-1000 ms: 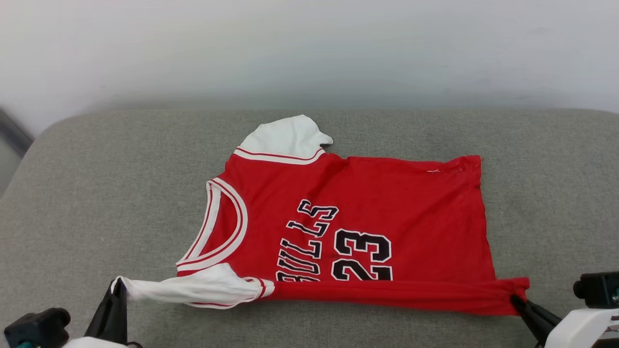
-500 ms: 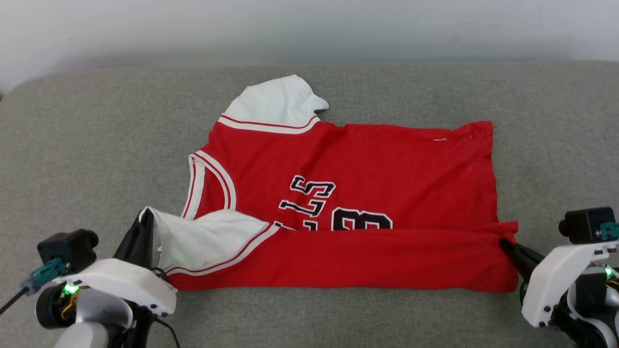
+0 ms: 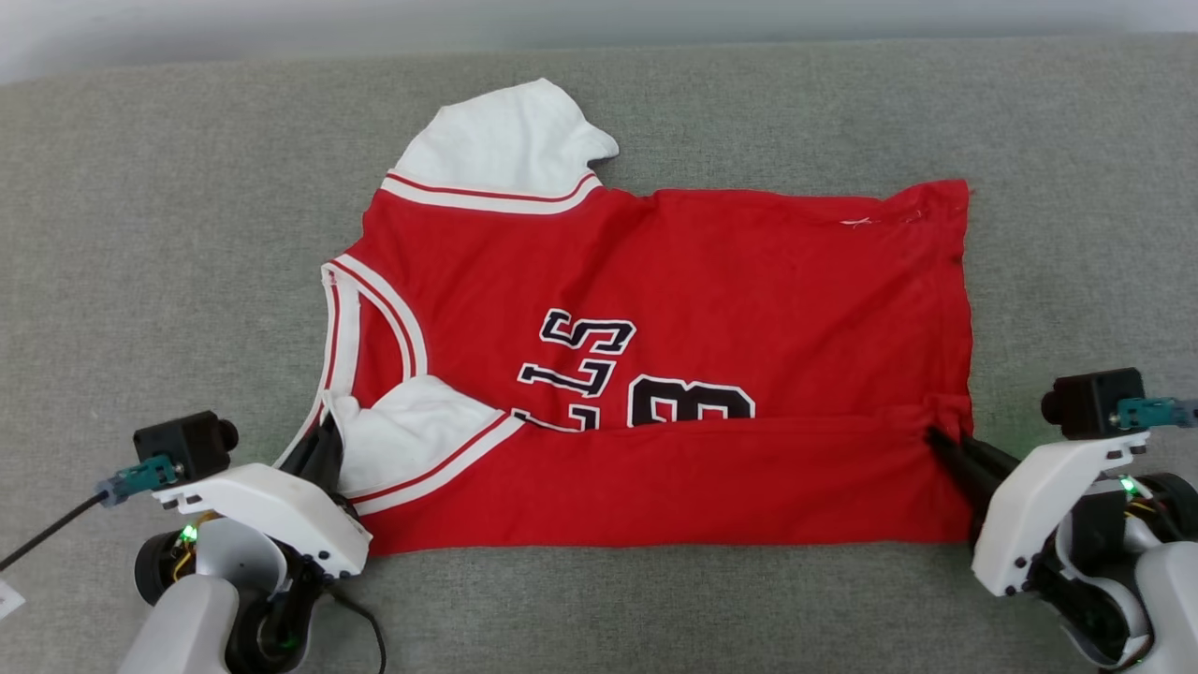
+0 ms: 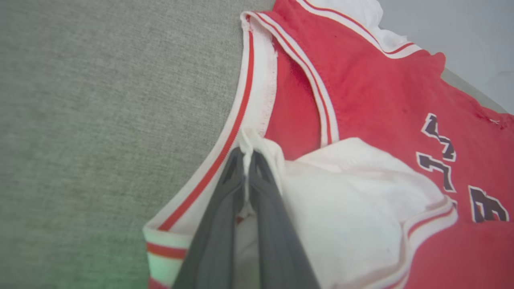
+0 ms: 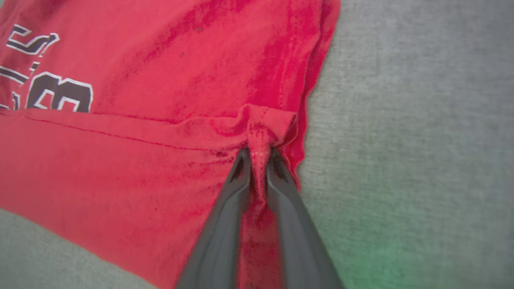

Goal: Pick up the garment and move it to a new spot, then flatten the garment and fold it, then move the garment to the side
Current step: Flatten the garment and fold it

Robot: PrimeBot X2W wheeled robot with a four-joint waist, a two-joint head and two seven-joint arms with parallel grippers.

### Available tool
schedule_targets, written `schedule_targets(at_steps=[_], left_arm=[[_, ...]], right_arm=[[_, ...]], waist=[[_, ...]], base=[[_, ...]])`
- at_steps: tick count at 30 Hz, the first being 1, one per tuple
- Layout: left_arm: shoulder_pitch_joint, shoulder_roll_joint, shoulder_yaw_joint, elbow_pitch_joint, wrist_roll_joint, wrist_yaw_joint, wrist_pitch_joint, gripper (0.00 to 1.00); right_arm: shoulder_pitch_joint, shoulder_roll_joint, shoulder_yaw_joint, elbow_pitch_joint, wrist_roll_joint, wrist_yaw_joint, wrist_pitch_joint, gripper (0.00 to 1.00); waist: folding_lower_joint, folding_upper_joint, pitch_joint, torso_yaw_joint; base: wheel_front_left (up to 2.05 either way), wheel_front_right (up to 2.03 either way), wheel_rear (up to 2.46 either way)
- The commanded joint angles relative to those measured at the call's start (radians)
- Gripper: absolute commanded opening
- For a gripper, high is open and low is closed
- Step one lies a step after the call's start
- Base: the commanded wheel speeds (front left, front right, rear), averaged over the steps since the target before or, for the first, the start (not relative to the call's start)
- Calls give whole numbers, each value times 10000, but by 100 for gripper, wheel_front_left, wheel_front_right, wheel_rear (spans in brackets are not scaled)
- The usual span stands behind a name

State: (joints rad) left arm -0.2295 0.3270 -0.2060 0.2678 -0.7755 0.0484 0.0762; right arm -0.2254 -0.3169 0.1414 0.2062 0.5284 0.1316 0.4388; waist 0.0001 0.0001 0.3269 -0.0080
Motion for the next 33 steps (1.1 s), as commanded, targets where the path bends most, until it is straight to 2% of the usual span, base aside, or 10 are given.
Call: schedule_targets(at_steps=[1,8,11,17,19,23,30,33], left_arm=[[-62,-70,0,205,-59,-81,64,100],[-132,337,357,591,-261,-230,-53,100],[-23,557,512,348,-305,-125,-11,100],[358,1299,906,-578,-430,188,543,100],[405,1468,977,-774,-462,233,708,100],[576,2188,1076,-1613,-695,295,1793,100],[958,3499,1114,-2679,-1512,563,4507,100],[1312,3834,970,-2887,-2001,750,5717,100]], right_arm=[[56,-40,166,295,-20,-21,-32,100],[29,-82,366,-123,-29,-13,-1524,100],[332,-112,245,-368,-319,-13,-2166,100],[729,270,-263,-1176,-1066,-13,-3679,100],[772,322,-348,-1324,-1230,-13,-3868,100],[972,594,-784,-1846,-1835,-13,-4332,100],[1260,1076,-1121,-2769,-2382,-13,-3951,100],[1277,1221,-1130,-3095,-2462,-13,-3816,100]], waist=[[-1,-1,8,-39],[-1,-1,-422,-195],[-1,-1,-707,-264],[-1,-1,-1210,-555],[-1,-1,-1267,-606],[-1,-1,-1436,-763],[-1,-1,-1499,-1039],[-1,-1,-1404,-1193]], base=[[0,0,0],[0,0,0],[0,0,0],[0,0,0],[0,0,0],[0,0,0],[0,0,0],[0,0,0]])
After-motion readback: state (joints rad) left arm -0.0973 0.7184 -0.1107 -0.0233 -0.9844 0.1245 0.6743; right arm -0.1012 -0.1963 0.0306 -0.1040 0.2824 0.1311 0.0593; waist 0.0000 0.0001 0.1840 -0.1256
